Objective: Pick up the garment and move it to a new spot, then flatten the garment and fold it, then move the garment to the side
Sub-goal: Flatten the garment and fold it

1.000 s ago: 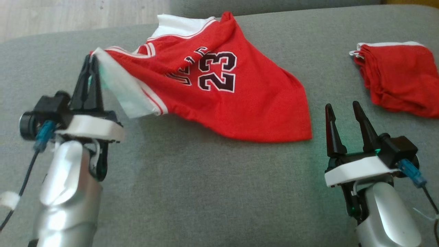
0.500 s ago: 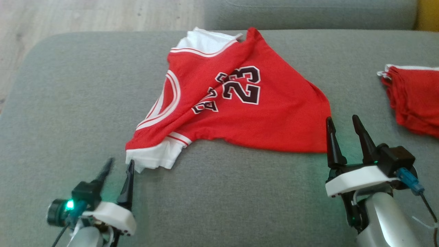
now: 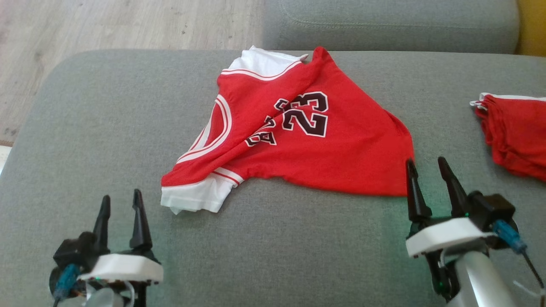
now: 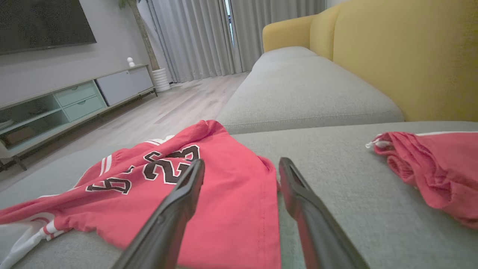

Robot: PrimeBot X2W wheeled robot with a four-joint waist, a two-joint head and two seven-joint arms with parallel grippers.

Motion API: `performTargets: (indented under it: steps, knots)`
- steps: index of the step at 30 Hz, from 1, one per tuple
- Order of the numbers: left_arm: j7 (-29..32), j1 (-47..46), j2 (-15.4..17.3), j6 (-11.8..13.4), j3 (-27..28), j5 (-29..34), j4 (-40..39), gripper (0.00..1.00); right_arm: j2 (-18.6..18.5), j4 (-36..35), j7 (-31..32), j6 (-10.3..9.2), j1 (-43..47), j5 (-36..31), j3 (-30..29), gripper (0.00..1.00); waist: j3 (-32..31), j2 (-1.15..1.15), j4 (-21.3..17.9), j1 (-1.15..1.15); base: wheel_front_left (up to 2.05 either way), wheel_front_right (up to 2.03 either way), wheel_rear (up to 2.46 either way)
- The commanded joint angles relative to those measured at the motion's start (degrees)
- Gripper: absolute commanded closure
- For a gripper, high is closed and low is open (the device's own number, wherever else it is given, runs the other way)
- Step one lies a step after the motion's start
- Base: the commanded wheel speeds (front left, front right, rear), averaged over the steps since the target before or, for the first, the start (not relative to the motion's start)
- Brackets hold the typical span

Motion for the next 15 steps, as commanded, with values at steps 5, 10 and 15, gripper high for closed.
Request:
performTargets:
  steps: [5, 10, 15]
  knots:
    - [-0.7, 1.43, -1.79, -0.46, 1.91, 0.48, -5.24, 0.0, -0.1, -1.95, -0.62, -0.05, 0.41, 0.3, 0.65, 0.0, -0.14, 0.0, -0.76, 0.01, 0.0, 0.0, 0.0]
    - [-0.26, 0.59, -2.11, -1.49, -0.25, 0.34, -3.1, 0.0, -0.1, -2.0, -0.62, -0.05, 0.01, 0.17, 1.01, 0.0, 0.13, 0.0, -1.39, 0.01, 0.0, 0.0, 0.0]
    - [3.03, -1.89, -1.81, -2.32, -2.52, -0.37, 0.1, 0.0, -0.1, -2.16, -0.62, -0.05, -0.48, 0.27, 1.62, 0.0, 0.92, 0.0, -2.16, 0.01, 0.0, 0.0, 0.0]
